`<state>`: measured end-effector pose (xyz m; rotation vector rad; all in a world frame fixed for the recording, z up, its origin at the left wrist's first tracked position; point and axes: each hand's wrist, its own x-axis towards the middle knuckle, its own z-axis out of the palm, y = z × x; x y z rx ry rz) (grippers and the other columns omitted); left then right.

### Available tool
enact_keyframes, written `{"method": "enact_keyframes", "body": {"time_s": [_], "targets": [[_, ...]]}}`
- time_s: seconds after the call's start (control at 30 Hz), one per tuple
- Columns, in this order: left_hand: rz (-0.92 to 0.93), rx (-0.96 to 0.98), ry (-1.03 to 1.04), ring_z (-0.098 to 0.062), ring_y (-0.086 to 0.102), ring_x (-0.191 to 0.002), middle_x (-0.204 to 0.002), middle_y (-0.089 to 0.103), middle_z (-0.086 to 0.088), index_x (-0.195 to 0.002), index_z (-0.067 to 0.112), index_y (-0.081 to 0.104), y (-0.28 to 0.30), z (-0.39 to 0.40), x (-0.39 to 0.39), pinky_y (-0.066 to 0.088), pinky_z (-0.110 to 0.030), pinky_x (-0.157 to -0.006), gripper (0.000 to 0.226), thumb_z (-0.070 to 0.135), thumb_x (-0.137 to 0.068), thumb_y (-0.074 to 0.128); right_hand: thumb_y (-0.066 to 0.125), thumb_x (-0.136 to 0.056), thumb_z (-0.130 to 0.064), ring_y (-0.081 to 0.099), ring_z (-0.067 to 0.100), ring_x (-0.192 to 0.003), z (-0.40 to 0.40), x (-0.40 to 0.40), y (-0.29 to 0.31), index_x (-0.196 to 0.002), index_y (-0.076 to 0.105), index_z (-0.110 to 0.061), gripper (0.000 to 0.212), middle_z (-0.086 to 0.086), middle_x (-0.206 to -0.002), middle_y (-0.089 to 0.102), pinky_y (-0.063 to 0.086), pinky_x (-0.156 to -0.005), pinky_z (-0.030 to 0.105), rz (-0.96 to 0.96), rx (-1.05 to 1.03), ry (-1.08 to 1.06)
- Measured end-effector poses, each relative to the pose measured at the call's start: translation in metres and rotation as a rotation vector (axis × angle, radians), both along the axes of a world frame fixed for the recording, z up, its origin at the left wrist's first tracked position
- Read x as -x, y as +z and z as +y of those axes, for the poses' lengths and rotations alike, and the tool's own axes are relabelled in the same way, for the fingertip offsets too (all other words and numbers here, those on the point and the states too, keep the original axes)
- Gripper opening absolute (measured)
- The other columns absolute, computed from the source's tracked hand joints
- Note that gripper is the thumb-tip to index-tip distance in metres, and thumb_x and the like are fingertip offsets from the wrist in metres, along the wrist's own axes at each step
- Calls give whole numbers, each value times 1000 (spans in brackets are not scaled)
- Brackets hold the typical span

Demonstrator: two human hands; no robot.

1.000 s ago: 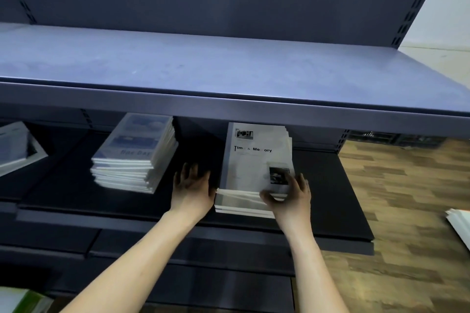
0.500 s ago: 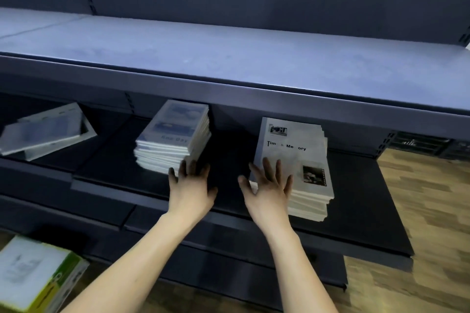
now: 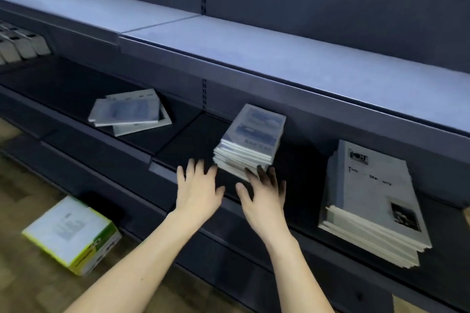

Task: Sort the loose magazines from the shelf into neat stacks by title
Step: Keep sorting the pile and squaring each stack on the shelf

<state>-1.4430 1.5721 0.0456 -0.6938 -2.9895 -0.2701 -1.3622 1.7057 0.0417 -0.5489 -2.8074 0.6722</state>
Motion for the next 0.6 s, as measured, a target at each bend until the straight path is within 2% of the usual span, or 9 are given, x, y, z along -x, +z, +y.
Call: {"method": "enact_keyframes", "body": {"time_s": [0.2,0.6], "targets": [[-70,-72,32,-30,12,-148,-158,23,-11,-153,24,26,-5,-77,40,14,-44,-119,64,47,-96,47,31,-104,-49,13,25,-151,-67,46,-2,-152,35,-30,52,2,-162,25,17,-120,44,2,121,96],[-125,-153,163,-28,10,-149,-161,17,-9,-154,24,23,-15,-197,102,14,-42,-121,63,45,-99,45,39,-102,-48,9,20,-151,-183,125,-18,-156,25,-25,60,5,-164,16,17,-122,43,-47,285,238]]}}
